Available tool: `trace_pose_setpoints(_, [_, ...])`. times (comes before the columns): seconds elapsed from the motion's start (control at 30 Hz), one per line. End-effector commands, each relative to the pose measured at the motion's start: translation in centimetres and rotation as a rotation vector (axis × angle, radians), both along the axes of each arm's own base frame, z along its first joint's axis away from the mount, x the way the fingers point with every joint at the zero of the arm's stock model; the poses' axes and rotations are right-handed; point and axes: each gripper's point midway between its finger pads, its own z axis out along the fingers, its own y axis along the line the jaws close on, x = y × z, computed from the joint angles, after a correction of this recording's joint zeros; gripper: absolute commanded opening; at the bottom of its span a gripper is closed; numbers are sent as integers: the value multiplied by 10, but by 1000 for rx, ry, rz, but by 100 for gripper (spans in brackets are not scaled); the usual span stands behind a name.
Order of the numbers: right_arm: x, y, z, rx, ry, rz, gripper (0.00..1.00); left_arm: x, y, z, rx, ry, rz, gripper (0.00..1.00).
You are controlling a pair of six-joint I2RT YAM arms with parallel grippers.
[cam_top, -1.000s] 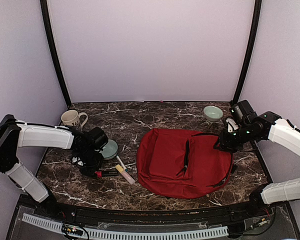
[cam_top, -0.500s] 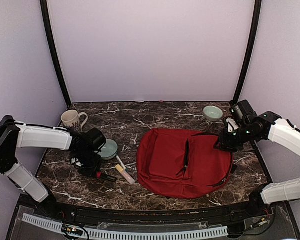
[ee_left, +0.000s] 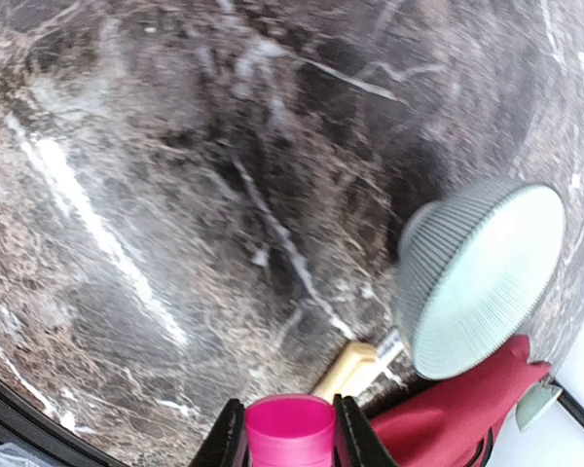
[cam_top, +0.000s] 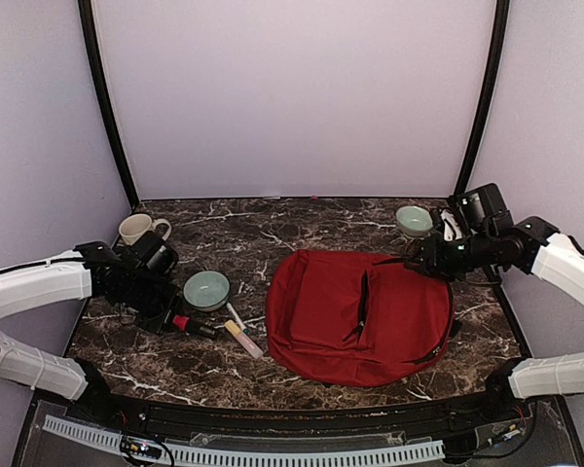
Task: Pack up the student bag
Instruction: Pick up the pen at the center of the board, then pass from the left arm to the right
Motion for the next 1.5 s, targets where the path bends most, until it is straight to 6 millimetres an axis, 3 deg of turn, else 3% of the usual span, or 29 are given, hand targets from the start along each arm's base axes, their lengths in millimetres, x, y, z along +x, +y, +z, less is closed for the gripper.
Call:
trace_pose_setpoints(0.0, [16, 43, 63, 231, -152, 150, 40, 24, -26, 33, -20, -99, -109, 0])
trace_pose_setpoints(0.2, [9, 77, 92, 348, -172, 308, 56, 58, -96, 73, -75, -208, -227, 0])
trace_pose_setpoints(0.33, [-4, 93, 98, 362, -175, 385, 63, 75, -150, 81, -152, -240, -269, 0])
trace_pose_setpoints(0.53, [-15, 111, 86, 326, -131, 419, 64, 104, -213, 110, -245, -321, -307, 0])
trace_pose_setpoints(0.73, [-9, 117, 71, 281, -97, 403, 64, 115, -255, 125, -354, -376, -302, 0])
trace_pose_setpoints(1.13, [7, 141, 66, 319, -78, 349, 53, 122, -276, 146, -436, -405, -252, 0])
trace_pose_setpoints(1.3, [16, 153, 67, 330, -88, 348, 44, 119, -277, 148, -449, -388, -254, 0])
trace_pose_setpoints(1.47, [24, 165, 77, 333, -112, 361, 23, 117, -274, 152, -449, -394, -246, 0])
